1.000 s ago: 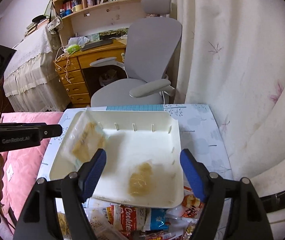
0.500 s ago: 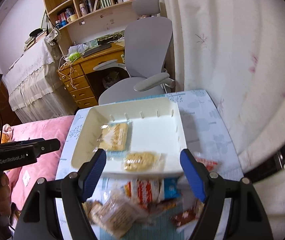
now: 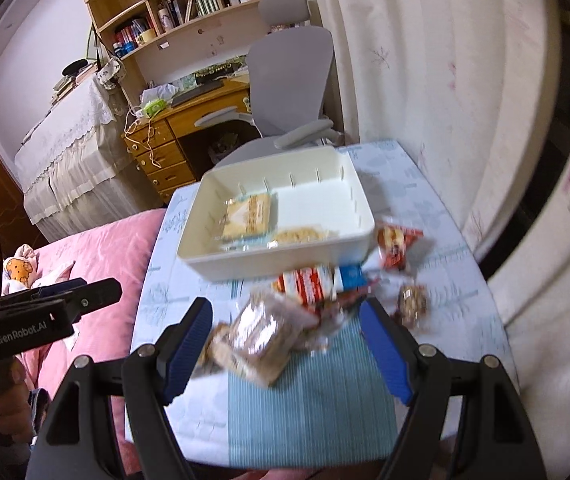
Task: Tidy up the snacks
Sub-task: 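Move both tools back over the remaining snacks, then grasp a printed clear snack bag with the left tool while the right tool grasps a nut bag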
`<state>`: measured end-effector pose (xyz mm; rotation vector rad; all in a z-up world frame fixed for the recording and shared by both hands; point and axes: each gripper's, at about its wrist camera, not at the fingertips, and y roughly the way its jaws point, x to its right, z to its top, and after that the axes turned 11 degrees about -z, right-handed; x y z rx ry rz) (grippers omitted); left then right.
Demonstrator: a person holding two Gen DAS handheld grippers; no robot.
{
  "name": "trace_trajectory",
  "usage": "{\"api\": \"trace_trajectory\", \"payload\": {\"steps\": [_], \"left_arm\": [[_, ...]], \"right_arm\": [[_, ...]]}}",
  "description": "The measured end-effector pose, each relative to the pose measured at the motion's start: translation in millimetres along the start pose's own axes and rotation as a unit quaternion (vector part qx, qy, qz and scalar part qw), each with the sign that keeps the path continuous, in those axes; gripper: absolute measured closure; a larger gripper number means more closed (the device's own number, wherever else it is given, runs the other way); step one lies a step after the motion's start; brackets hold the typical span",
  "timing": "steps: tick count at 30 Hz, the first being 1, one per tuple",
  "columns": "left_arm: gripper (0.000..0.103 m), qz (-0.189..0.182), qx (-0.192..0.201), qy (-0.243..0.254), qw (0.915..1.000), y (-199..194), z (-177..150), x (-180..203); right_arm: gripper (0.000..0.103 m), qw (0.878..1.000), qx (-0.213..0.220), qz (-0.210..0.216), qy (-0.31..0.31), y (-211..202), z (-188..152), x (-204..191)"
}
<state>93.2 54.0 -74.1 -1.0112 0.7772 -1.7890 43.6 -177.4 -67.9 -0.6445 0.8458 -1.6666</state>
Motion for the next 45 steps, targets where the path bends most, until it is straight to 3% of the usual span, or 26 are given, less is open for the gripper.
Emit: {"api": "trace_trajectory", "payload": {"steps": [13,21,27,34,39,45], "left_arm": [[0.033,-0.023,-0.042,-0.024,0.9986,36,-48,-2],[0.025,-0.007,-0.065,-0.037,0.9972,79,-54,8],[0.025,0.008,-0.091,-0.092,0.9915,118,-44,12],[0.024,0.035,-0.115,-0.135,0.9836,163,-34,18],[0.019,0.070,-0.139,-0.109,0.9818,196,-18,25],[0.019,0.110,-0.160,-0.077,0.9778,221,0,27]], "right_arm": [[0.026,0.997,-0.071,-0.017,0.018,13,-47,24],[0.026,0.991,-0.126,-0.007,0.050,46,-53,57],[0.026,0.969,-0.211,0.020,0.125,98,-51,98],[0.026,0.948,-0.279,0.015,0.156,152,-42,144],[0.026,0.939,-0.307,-0.005,0.155,187,-30,165],[0.026,0.933,-0.334,0.009,0.136,224,-17,166]]}}
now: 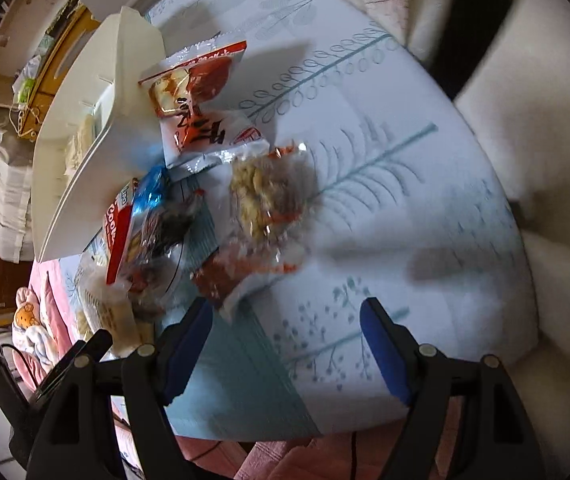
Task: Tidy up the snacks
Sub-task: 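Grasp a printed clear snack bag with the left tool while the right tool grasps a nut bag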
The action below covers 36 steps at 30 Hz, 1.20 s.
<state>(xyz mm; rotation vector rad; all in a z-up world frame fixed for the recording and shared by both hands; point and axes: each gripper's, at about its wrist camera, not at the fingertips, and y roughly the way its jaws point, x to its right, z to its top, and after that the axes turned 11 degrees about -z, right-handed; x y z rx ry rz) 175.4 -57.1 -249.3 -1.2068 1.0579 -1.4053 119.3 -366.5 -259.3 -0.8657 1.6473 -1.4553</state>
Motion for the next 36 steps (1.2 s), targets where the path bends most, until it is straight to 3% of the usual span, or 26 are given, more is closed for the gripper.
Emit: {"api": "trace_trajectory", "payload": {"steps": [6,12,22,25,29,36], "left_arm": [[0.016,0.009,-0.005,0.004,0.9999,11,16,-4],[0.010,0.011,-0.014,-0.004,0.9998,28,27,-15],[0.010,0.015,-0.005,-0.036,0.9992,49,37,-26],[0.012,0.025,0.001,-0.033,0.9991,52,36,-23],[0.020,0.032,0.010,-0.036,0.9988,50,29,-15],[0.030,0.036,-0.005,-0.050,0.9981,42,19,-4]], "right_arm": [[0.026,1.000,-0.019,-0.001,-0.016,15,20,-13],[0.026,0.999,-0.020,-0.028,-0.027,25,35,-25],[0.026,0.996,-0.024,-0.069,-0.055,36,51,-44],[0.028,0.995,-0.022,-0.081,-0.061,36,55,-58],[0.039,0.992,-0.019,-0.106,-0.072,39,51,-71],[0.048,0.994,-0.024,-0.090,-0.064,40,49,-67]]}}
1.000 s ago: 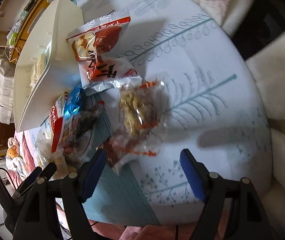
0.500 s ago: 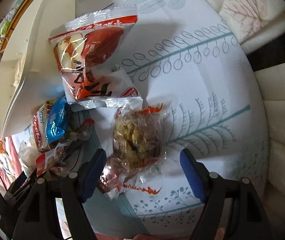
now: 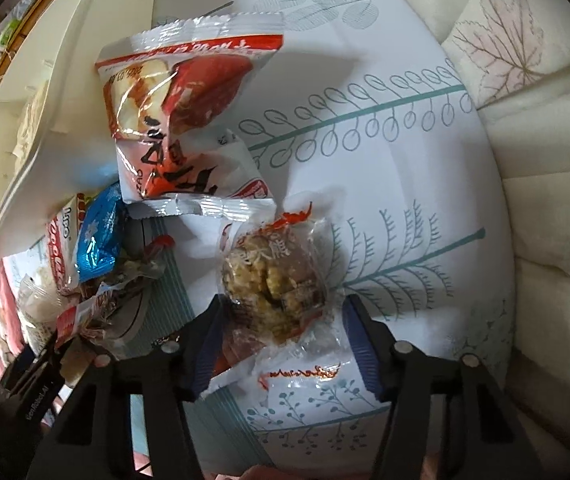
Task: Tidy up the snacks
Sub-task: 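Grasp a printed clear snack bag with the left tool while the right tool grasps a nut bag, then carry both bags over the white tray and release them inside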
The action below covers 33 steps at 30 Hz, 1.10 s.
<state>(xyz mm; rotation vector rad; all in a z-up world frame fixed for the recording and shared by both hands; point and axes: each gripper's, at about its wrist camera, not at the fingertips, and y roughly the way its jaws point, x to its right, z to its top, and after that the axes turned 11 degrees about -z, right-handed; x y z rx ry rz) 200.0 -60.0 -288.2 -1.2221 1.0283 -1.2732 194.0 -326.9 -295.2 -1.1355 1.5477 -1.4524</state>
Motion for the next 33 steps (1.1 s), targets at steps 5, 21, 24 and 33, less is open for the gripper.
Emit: {"api": "trace_trajectory", "payload": {"steps": [5,21,24,33], "left_arm": [[0.034,0.012,-0.017,-0.004,0.9998,-8,-11,8],[0.035,-0.012,-0.016,-0.004,0.9998,-83,-41,18],[0.035,-0.008,-0.011,-0.003,0.9999,-106,-38,14],[0.035,-0.012,0.026,0.007,0.9996,-163,-15,-3]], "right_arm": [[0.051,1.000,-0.017,0.009,0.015,2,-3,10],[0.051,0.997,0.011,0.041,0.069,-12,-15,52],[0.051,0.995,0.024,0.047,0.079,-24,-20,55],[0.051,0.991,0.068,0.084,0.081,-64,-19,39]]}}
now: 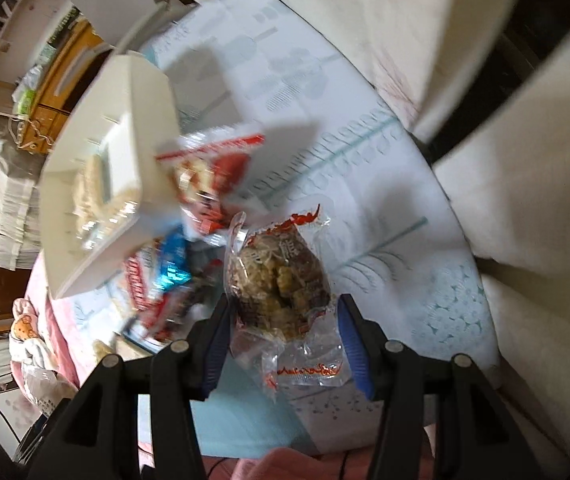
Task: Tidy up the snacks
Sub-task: 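Carry both bags over the white tray and release them inside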
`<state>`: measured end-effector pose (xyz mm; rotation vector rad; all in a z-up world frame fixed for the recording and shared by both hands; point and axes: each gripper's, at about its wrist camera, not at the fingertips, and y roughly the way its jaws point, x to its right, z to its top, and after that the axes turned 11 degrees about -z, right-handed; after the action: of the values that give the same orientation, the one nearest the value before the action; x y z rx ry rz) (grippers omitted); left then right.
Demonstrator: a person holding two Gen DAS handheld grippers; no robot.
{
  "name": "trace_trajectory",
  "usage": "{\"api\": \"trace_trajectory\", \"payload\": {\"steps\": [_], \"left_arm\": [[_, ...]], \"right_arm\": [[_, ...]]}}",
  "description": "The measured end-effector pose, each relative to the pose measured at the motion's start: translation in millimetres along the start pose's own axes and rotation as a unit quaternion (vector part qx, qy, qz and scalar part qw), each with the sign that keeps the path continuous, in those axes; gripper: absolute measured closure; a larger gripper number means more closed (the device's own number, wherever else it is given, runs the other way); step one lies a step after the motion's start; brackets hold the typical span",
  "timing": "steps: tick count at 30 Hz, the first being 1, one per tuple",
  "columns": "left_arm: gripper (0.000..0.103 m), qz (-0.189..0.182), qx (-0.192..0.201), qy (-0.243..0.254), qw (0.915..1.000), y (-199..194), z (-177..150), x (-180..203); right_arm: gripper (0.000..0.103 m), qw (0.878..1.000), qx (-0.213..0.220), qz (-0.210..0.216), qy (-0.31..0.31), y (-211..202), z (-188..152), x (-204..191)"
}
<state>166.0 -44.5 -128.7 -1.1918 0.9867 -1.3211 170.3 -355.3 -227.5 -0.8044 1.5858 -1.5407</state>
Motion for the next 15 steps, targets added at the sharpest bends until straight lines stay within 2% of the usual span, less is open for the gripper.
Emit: {"api": "trace_trajectory", "payload": {"steps": [8,15], "left_arm": [[0.035,-0.006,0.042,0.011,0.9991,-34,37,-14],[0.035,-0.020,0.067,0.019,0.9974,-42,77,-27]], "right_arm": [[0.051,0.999,0.032,0.033,-0.007,-23,10,-40],[0.051,0.997,0.058,0.058,-0.004,-36,19,-71]]}}
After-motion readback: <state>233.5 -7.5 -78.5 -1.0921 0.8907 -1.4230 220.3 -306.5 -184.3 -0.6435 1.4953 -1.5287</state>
